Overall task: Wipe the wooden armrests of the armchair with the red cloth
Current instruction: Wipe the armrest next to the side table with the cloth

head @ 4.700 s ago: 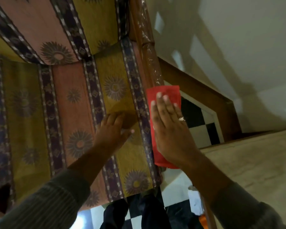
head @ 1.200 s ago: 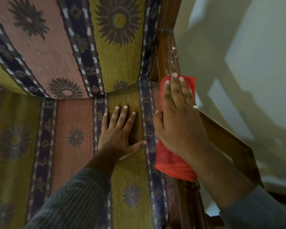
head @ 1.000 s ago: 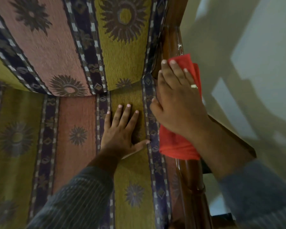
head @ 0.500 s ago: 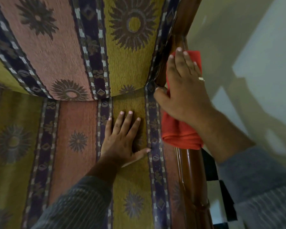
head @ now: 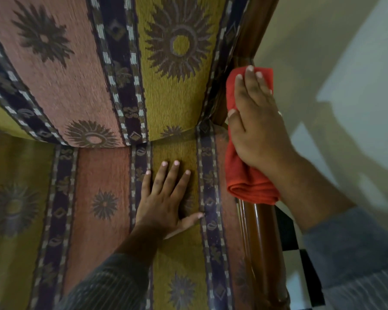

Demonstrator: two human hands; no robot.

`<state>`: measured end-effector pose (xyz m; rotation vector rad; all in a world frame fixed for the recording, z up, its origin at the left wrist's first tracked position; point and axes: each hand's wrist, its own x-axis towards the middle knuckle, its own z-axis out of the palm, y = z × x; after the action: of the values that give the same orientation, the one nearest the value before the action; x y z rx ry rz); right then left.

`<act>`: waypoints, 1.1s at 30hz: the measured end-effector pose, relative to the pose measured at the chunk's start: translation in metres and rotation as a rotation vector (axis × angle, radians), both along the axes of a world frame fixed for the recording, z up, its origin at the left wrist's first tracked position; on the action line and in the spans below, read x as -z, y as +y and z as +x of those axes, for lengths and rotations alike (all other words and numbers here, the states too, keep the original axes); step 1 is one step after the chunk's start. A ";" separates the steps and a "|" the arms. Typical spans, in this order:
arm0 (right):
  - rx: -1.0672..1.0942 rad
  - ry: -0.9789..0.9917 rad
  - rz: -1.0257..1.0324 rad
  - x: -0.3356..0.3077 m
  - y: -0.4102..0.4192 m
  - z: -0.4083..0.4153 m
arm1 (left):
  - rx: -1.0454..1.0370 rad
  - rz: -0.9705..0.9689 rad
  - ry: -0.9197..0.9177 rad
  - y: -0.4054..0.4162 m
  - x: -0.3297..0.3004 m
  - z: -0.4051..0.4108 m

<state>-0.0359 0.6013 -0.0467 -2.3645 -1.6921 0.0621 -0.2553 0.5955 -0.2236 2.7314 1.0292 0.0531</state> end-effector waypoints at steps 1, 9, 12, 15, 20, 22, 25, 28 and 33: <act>0.028 0.040 0.020 0.000 0.002 0.000 | -0.001 -0.002 0.003 0.000 0.000 0.000; 0.012 -0.136 -0.071 -0.002 0.015 -0.003 | -0.003 0.013 -0.023 0.000 0.002 0.001; -0.025 -0.196 -0.083 -0.006 0.031 0.003 | -0.004 0.016 -0.016 -0.001 0.002 0.002; 0.049 -0.146 -0.049 -0.006 0.038 0.000 | -0.018 0.013 -0.013 -0.001 0.000 0.002; 0.148 -0.069 -0.011 -0.005 0.041 0.000 | -0.016 -0.009 0.000 -0.001 -0.002 0.001; 0.251 0.022 0.021 -0.005 0.047 0.004 | -0.016 -0.014 -0.008 0.000 -0.002 0.002; 0.364 0.114 0.017 -0.008 0.050 0.008 | -0.011 -0.020 0.002 0.000 -0.003 0.001; 0.223 -0.036 -0.029 -0.008 0.044 0.002 | -0.007 -0.015 0.008 0.000 -0.005 0.001; 0.097 -0.164 -0.076 -0.008 0.036 -0.002 | -0.007 -0.002 -0.003 -0.001 -0.004 0.002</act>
<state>-0.0379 0.6375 -0.0389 -2.5674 -1.6701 -0.0879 -0.2531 0.5950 -0.2201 2.7254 1.0371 0.0572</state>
